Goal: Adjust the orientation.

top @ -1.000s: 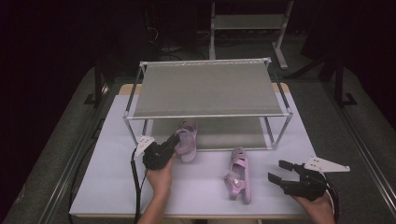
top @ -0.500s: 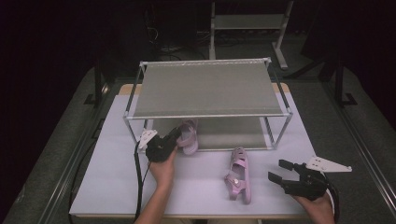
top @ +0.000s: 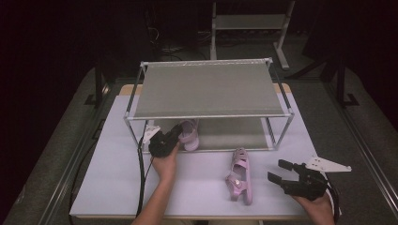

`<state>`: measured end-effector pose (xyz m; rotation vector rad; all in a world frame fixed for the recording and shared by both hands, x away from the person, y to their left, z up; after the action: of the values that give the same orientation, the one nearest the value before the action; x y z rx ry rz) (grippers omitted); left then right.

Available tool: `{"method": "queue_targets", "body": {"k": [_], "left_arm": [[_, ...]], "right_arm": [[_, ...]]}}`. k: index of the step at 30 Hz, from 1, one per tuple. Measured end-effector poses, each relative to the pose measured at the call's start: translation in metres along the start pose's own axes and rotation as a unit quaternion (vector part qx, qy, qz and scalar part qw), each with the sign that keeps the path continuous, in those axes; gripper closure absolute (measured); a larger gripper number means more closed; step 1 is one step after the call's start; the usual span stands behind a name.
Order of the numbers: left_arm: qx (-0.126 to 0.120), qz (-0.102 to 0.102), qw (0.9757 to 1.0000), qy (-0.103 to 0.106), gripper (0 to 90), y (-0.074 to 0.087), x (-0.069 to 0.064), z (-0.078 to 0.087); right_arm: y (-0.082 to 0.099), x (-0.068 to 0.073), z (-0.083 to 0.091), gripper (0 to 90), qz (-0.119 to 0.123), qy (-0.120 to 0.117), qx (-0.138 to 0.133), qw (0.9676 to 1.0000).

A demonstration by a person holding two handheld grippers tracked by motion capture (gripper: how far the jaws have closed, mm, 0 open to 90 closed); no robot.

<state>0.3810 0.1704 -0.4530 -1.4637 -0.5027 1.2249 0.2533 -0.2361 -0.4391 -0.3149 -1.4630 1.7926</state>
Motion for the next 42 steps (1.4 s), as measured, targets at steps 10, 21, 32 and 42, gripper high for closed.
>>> {"method": "queue_targets", "body": {"k": [10, 21, 32, 42], "left_arm": [[0.012, -0.017, 0.9998, -0.003, 83.0, 0.0, 0.002, -0.01], [0.04, -0.053, 0.9978, -0.004, 82.9, -0.002, 0.0, -0.02], [0.042, -0.055, 0.9976, -0.009, 82.9, 0.0, 0.0, -0.024], [0.06, -0.068, 0.9959, 0.003, 79.4, 0.003, -0.001, -0.024]], "right_arm": [[0.0, 0.0, 0.0, 25.9, -0.002, -0.002, -0.001, 1.0], [0.0, -0.001, 0.0, 25.9, -0.003, -0.001, -0.004, 1.0], [0.0, 0.0, 0.0, 25.9, -0.001, -0.002, -0.003, 1.0], [0.0, 0.0, 0.0, 25.9, 0.0, -0.003, -0.003, 1.0]]}}
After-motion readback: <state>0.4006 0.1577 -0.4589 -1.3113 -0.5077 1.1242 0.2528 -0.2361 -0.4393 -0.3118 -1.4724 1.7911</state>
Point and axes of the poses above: each handheld gripper's, and its own axes: z roughly backward along the jaws, y roughly out of its underside, x roughly to its left, the point moved 3 cm from there along -z, roughly forward along the jaws, and after that the axes turned 5 degrees about -x, right-handed, at the moved point
